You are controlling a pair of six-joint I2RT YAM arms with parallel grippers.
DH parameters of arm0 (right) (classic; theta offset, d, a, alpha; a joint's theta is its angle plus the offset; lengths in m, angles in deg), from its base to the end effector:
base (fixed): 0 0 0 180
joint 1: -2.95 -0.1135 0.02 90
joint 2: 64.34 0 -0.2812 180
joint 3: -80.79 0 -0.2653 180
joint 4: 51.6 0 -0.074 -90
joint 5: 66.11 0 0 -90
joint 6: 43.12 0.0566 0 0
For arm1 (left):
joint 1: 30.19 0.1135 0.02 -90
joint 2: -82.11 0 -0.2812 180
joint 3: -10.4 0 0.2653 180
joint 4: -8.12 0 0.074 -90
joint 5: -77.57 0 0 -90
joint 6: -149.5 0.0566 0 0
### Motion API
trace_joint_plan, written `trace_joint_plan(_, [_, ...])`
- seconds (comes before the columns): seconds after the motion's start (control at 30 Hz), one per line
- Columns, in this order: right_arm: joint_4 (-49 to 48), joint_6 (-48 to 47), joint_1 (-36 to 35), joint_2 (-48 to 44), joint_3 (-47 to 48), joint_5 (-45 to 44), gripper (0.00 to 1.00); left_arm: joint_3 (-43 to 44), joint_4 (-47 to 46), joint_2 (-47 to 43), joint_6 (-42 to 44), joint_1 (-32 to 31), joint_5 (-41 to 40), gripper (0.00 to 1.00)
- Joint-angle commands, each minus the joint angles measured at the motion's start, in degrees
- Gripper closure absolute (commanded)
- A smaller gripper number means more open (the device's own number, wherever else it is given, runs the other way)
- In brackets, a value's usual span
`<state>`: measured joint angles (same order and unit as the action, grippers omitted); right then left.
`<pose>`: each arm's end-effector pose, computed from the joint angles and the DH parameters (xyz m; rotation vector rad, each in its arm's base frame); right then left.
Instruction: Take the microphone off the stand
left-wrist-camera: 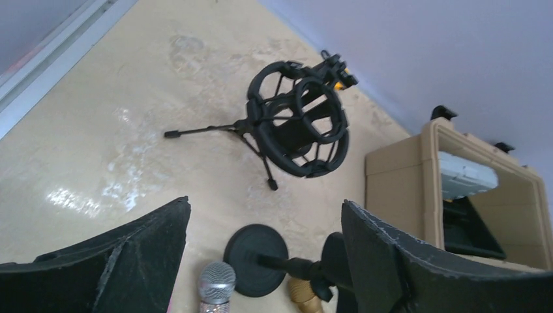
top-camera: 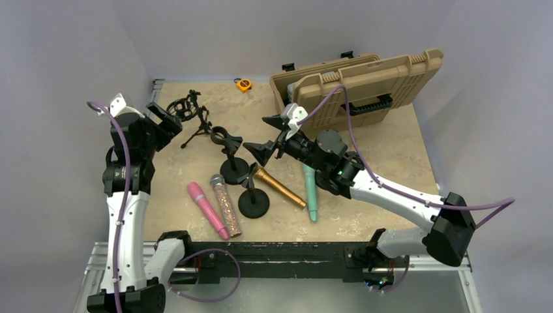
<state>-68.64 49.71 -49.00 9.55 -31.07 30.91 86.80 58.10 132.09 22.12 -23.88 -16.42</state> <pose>0.2002 0.2670 0.3826 -0.6907 1.2544 0.8788 0.1947 0.0255 0.3947 -0.7831 1.8315 -0.2824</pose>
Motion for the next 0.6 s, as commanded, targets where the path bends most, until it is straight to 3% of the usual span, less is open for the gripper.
trace_joint_plan(0.0, [-1.2,0.5,-0.8,-0.8,3.3,0.8,0.01,3.4,-5.8,2.6,-3.4,-0.4,2.5,0.12])
trace_joint_plan(0.27, [-1.5,2.1,-1.7,-1.4,2.9,0.2,0.01,0.8,-13.2,10.2,-14.4,-0.4,10.0,0.05])
trace_joint_plan(0.43, [-2.3,3.0,-2.1,-1.6,2.9,-0.2,0.01,1.2,-15.6,14.5,-15.7,-0.1,10.6,0.11])
trace_joint_plan(0.57, [-3.4,4.6,-2.1,-1.9,3.1,-3.3,0.01,0.3,-19.3,18.7,-18.7,1.7,18.1,0.17])
